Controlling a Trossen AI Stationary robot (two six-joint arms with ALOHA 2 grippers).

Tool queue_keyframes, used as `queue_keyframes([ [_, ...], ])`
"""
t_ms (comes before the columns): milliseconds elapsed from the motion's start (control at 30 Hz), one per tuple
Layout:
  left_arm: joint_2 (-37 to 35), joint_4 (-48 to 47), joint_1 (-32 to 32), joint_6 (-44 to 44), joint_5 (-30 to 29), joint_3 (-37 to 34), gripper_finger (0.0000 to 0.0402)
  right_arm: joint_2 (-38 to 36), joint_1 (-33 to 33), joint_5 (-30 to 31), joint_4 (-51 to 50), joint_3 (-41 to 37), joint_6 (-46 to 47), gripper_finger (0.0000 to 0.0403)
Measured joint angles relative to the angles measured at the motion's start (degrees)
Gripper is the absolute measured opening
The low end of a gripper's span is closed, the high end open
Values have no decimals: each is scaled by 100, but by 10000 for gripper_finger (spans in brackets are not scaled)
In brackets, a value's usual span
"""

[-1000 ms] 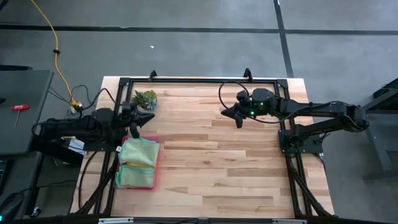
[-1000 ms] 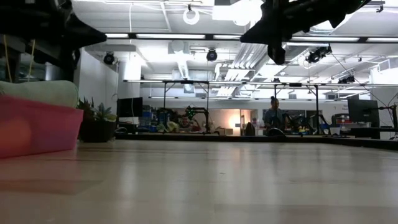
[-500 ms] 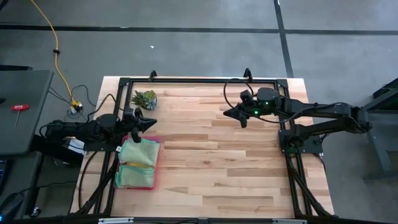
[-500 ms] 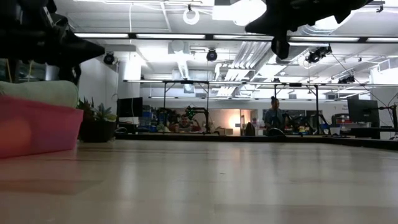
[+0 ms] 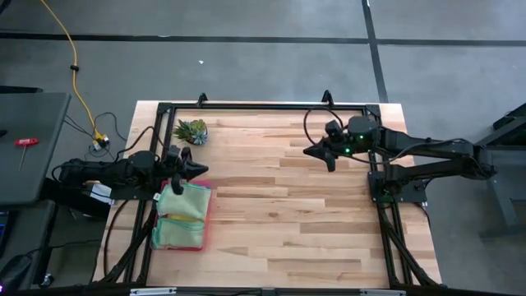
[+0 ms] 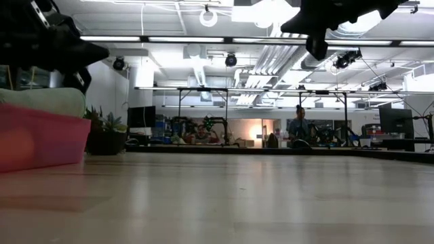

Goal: Fold microfiber towels
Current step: Return to Home Position

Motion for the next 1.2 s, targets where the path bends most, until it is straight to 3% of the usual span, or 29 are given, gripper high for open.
queue_keyframes([
  [100,0,1,0,-230,122,0,0,24,96,-48,745,-372,-60,0],
  [300,0,2,0,-268,122,0,0,-27,260,-264,4183,-2335,816,0],
  [400,0,2,0,-278,122,0,0,-275,219,-267,4936,-2976,833,0],
  [533,-1,2,0,-278,120,0,0,-740,207,-474,5091,-3609,785,0],
  [633,0,2,0,-278,116,0,0,-1264,96,-704,5096,-4118,924,0],
  [833,-4,2,0,-278,97,0,0,-2426,-35,-566,3514,-4138,418,0],
  [1067,-7,2,0,-278,78,0,1,-3600,-37,338,1125,-4170,14,0],
  [1200,-7,2,0,-278,73,2,1,-3771,-24,936,716,-4097,-482,0],
])
